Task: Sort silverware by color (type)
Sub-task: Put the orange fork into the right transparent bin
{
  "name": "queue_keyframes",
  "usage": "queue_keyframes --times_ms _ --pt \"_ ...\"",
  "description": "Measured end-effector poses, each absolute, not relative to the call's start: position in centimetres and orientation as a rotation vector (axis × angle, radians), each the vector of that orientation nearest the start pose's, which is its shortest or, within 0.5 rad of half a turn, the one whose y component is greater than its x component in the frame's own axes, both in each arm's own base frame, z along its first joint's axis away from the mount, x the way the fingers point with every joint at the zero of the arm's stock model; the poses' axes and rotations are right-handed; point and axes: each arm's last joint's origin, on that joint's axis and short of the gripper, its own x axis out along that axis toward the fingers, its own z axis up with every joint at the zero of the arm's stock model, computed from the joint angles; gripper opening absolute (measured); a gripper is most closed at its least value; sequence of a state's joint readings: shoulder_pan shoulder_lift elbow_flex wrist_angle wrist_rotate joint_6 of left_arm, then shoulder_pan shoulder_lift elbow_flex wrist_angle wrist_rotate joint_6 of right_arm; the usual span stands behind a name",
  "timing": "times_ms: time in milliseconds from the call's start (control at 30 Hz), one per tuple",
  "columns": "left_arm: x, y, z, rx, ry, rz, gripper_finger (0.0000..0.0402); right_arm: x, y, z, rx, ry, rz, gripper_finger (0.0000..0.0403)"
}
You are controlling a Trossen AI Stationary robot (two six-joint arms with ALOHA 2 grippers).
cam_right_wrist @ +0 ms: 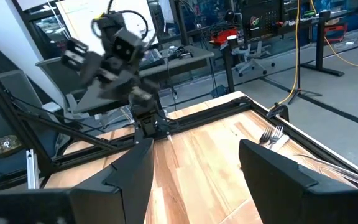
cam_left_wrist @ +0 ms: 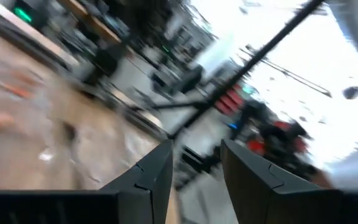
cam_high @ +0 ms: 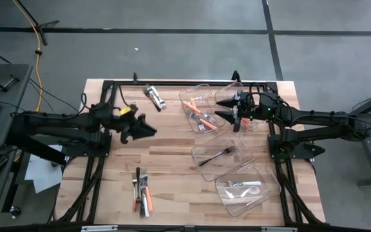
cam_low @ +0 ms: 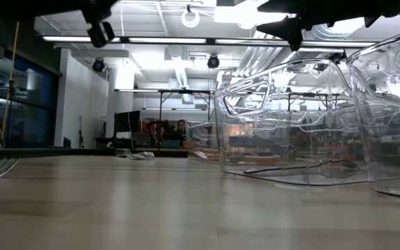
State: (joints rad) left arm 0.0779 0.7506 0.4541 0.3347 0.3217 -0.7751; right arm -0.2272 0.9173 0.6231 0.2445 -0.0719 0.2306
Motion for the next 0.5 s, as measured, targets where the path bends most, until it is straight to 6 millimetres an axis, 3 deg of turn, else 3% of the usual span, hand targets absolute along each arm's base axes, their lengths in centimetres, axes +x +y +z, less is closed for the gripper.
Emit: queue_keyframes --times_ms 133,233,400,500 --pt "17.3 -1.8 26.9 -0.902 0.174 -0.344 0.0124 20.3 -4.5 29.4 0.238 0.036 -0.16 0.022" --pt "16.9 -3.9 25.7 -1.041 0.373 -0.363 0.0124 20.3 -4.5 29.3 0.241 0.052 -0.162 0.022" --pt "15.0 -7.5 23.0 -1.162 0.747 -0.245 0.0124 20.3 -4.5 29.1 0.243 0.07 -0.164 0.022" --pt "13.5 -9.3 21.8 -1.243 0.887 -0.114 0.0124 20.3 -4.5 29.1 0.241 0.072 -0.164 0.022"
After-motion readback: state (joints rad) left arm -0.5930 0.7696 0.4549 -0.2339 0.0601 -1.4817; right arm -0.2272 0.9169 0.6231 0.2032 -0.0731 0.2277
